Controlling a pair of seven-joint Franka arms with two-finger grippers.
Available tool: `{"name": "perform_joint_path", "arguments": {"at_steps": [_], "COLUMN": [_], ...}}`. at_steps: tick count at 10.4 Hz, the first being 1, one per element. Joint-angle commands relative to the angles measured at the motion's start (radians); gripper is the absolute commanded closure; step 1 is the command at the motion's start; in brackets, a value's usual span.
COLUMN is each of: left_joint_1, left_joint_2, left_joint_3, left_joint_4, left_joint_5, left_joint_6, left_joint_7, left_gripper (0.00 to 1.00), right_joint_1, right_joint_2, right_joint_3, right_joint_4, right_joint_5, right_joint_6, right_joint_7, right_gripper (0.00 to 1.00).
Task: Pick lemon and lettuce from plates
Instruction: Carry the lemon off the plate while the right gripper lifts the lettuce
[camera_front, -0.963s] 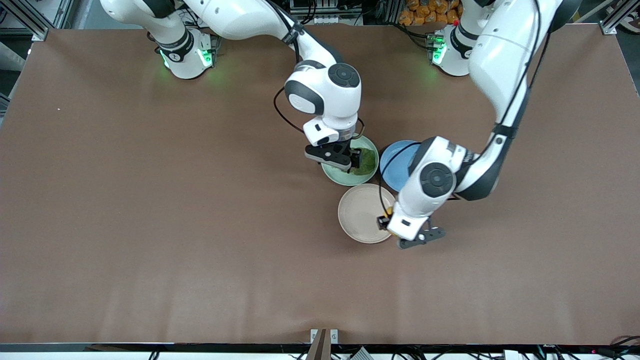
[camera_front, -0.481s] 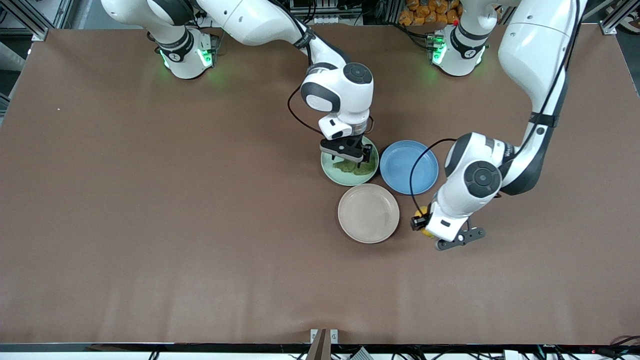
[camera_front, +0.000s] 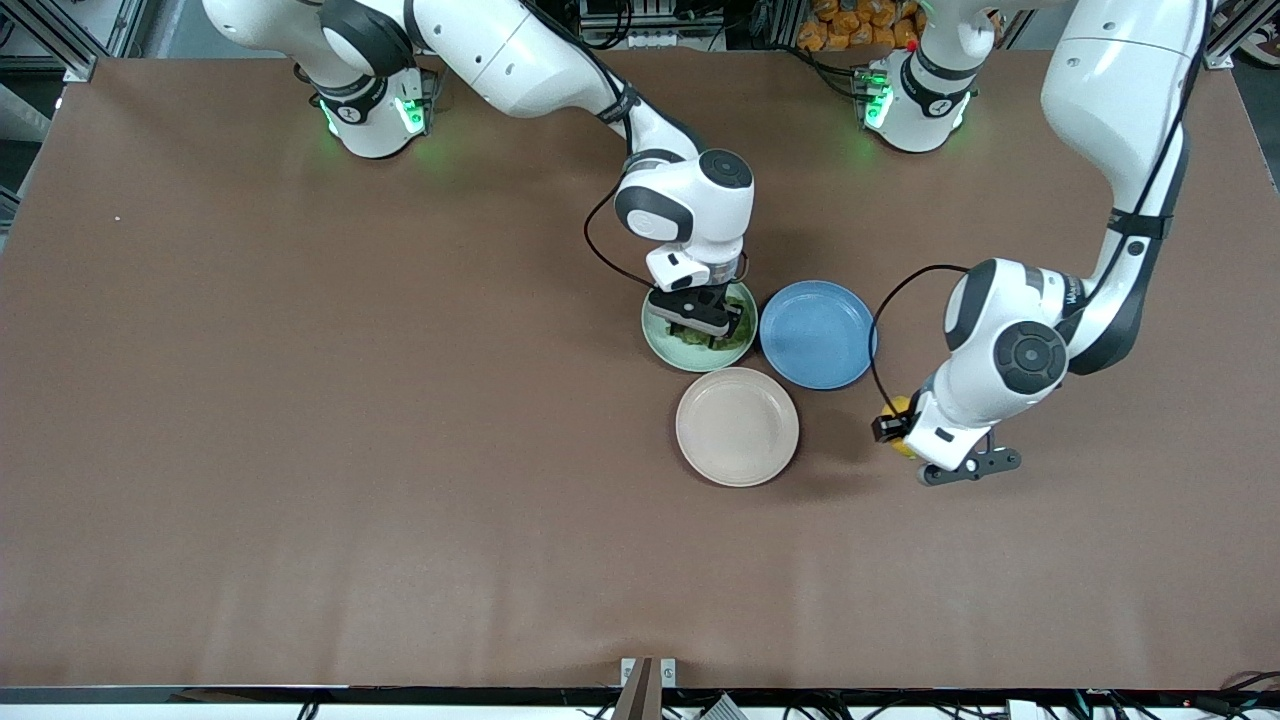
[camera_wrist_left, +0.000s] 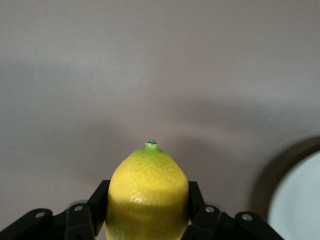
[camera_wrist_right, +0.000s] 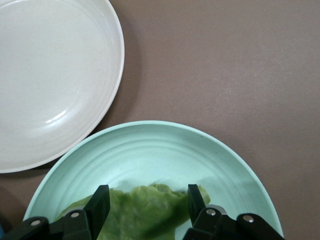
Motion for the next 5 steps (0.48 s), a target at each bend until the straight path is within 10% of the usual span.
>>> {"name": "perform_joint_path", "arguments": {"at_steps": [1, 2, 5], "left_joint_1": [0.041, 0.068, 0.102], "left_joint_2": [-0.037, -0.034, -0.031], "left_joint_3": [-0.008, -0.008, -0.006], "left_joint_4": [-0.070, -0.075, -0.089], "left_joint_5": [0.023, 0.024, 0.024], "left_joint_6": [0.000, 0.000, 0.001], "left_joint_7": [0.077, 0.107, 0.171], "left_gripper": [1.00, 1.00, 1.00], "right_joint_1": [0.009, 0.009, -0.001], "right_joint_2": [0.019, 0.018, -0.006], "right_joint_3": [-0.003, -0.003, 0.000], "right_joint_4": [0.034, 0.034, 0.036], "right_joint_5": [-0.045, -0.080, -0.110], "right_joint_6": [-0.017, -0.020, -0.026], "right_joint_7": [0.023, 0.016, -0.053], "right_gripper": [0.79, 0.95, 1.00]}}
